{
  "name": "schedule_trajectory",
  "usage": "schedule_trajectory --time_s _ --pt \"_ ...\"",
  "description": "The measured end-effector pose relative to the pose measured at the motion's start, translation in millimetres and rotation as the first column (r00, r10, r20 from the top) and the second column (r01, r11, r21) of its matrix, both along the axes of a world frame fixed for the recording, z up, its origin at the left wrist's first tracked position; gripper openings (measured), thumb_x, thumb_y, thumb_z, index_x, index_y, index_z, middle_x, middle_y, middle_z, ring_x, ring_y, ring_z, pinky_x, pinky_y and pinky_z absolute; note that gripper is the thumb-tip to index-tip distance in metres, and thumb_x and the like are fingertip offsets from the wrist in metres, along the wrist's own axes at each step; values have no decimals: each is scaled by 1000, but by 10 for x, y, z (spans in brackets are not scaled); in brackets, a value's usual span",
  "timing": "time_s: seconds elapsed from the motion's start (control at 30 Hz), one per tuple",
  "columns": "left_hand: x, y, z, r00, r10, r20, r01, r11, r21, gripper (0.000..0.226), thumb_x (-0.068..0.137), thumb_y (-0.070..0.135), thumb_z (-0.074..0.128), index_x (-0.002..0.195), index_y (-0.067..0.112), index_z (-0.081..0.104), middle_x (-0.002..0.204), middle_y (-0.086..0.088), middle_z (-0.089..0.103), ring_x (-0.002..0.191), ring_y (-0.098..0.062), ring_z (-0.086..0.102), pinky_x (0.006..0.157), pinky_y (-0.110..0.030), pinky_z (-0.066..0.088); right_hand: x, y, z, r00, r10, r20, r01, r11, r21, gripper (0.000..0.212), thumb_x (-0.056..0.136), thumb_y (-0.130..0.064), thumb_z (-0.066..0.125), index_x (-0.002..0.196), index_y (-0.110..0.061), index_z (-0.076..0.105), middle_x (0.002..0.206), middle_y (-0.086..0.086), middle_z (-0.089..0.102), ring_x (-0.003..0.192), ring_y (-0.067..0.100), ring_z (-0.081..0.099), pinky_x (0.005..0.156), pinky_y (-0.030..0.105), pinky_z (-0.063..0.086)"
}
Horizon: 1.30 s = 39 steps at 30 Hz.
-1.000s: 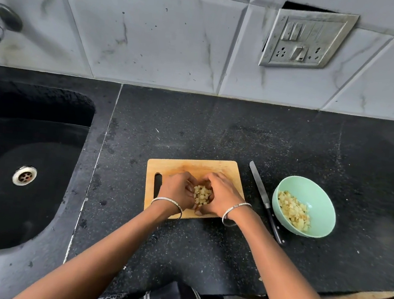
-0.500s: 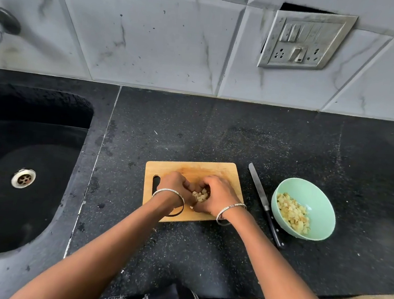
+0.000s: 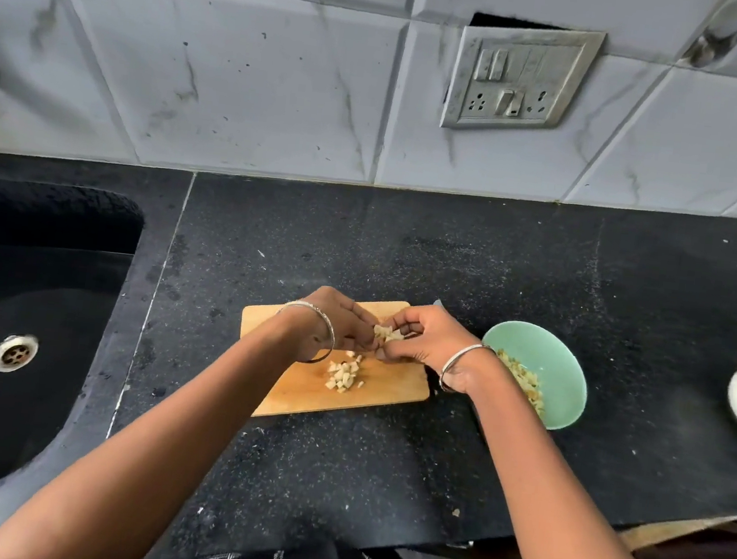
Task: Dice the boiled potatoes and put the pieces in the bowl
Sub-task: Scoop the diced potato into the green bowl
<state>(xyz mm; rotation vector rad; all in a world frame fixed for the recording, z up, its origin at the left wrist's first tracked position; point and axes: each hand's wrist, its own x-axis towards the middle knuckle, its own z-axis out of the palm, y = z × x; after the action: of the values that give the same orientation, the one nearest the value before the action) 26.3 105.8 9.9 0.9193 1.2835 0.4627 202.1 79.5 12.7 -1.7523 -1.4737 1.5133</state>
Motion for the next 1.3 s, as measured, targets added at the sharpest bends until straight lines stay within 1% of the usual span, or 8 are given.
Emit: schedule_trajectory --time_s 0.37,0.47,0.6,0.73,0.9,1.07,1.2,1.3 --pt "1467 -82 225 972 -211 106 211 977 13 13 80 -19 60 81 -7 65 78 -19 66 66 -23 67 63 -28 60 1256 -433 320 949 -311 50 312 950 -23 33 72 17 73 101 5 65 85 17 66 75 22 67 76 33 59" --pt "1724 -123 121 948 -316 -28 317 946 65 10 84 -7 62 89 -4 69 85 -18 70 75 -25 68 80 -37 59 1410 -517 167 900 -377 217 382 924 20 30 69 8 81 95 1 68 78 10 66 63 13 66 64 27 59" --pt "1746 -159 19 884 -343 -317 436 850 297 18 76 12 66 90 14 77 84 -6 74 81 -24 69 82 -35 58 1434 -524 36 834 -305 460 308 949 70 9 78 -23 79 85 -18 78 86 5 74 87 23 69 83 43 57" --pt "1498 -110 -20 943 -238 -234 316 862 397 22 72 4 73 71 25 75 74 1 74 83 -16 70 83 -36 58 1272 -527 189 640 -356 681 193 932 306 9 84 -16 71 82 -13 79 90 6 75 96 30 64 83 36 53" --pt "1273 -146 -88 984 -178 31 151 907 393 26 66 -10 80 83 8 73 79 -7 74 78 -16 72 81 -39 59 926 -443 232 633 -403 661 122 895 429 16 86 -11 67 86 -20 80 94 3 75 94 29 66 81 37 54" --pt "1409 -349 -145 978 -124 -170 199 804 560 24 66 -6 76 82 10 69 71 5 67 58 7 58 60 -3 43 664 -335 251 607 -604 517 223 753 619 14 86 -9 64 86 -17 75 95 0 73 95 25 62 70 28 38" --pt "1303 -353 -139 956 -118 -267 272 695 666 28 72 1 68 69 27 60 70 13 61 68 -5 57 65 -17 43 647 -345 149 663 -615 426 257 722 642 12 83 -9 67 85 -18 75 89 -2 73 88 20 66 76 25 41" --pt "999 -264 -170 999 -20 -36 37 808 588 27 79 -3 68 75 24 64 79 9 67 72 -7 64 73 -23 55 568 -378 46 729 -599 332 289 709 644 13 82 -9 66 83 -19 75 83 -6 73 81 15 67 80 32 53"
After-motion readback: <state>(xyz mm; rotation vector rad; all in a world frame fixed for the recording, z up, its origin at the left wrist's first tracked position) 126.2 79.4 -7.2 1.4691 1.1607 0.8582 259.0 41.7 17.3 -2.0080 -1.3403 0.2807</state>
